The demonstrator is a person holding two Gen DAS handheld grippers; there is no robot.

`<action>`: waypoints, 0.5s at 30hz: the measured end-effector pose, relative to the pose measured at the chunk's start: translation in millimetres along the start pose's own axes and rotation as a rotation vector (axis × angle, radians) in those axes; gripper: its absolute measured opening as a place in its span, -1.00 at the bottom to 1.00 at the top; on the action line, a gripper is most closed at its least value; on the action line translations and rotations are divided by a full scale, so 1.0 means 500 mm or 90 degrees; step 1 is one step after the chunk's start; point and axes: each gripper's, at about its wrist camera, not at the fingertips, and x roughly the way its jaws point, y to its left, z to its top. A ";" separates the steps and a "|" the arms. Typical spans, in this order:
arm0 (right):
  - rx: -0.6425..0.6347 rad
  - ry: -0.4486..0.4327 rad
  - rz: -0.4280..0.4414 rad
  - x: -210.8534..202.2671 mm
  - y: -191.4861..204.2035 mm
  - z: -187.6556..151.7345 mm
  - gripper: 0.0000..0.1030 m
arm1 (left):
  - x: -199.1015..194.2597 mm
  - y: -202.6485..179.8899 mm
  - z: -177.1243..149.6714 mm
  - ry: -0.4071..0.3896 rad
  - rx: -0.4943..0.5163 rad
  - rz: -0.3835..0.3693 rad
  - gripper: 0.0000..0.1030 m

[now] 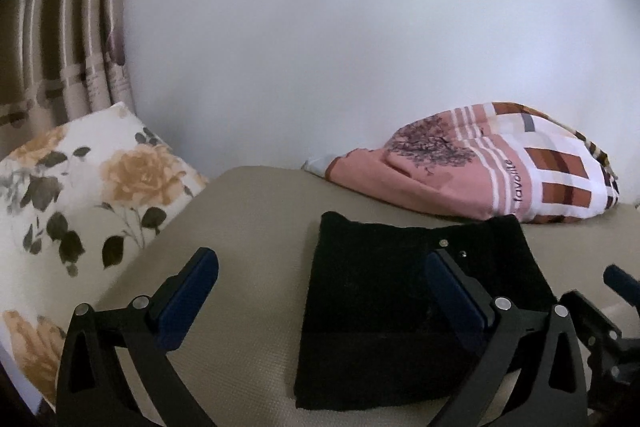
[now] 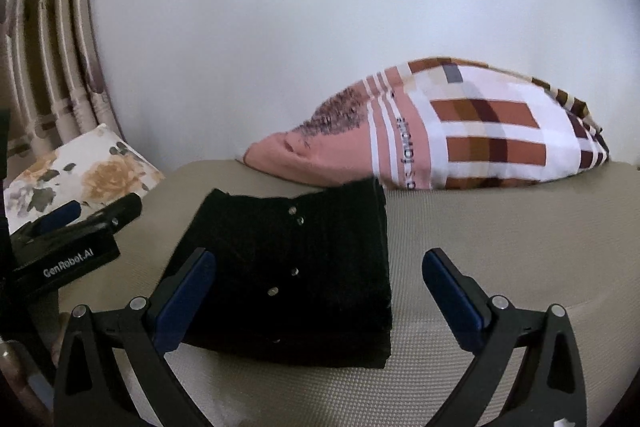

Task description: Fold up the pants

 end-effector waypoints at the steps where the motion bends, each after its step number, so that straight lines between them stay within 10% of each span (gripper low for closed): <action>1: -0.001 -0.003 0.000 -0.005 0.000 0.002 1.00 | -0.004 -0.004 0.001 0.004 0.003 0.002 1.00; 15: -0.012 -0.002 -0.011 -0.038 0.009 0.000 1.00 | -0.035 -0.016 -0.006 0.020 0.010 -0.001 1.00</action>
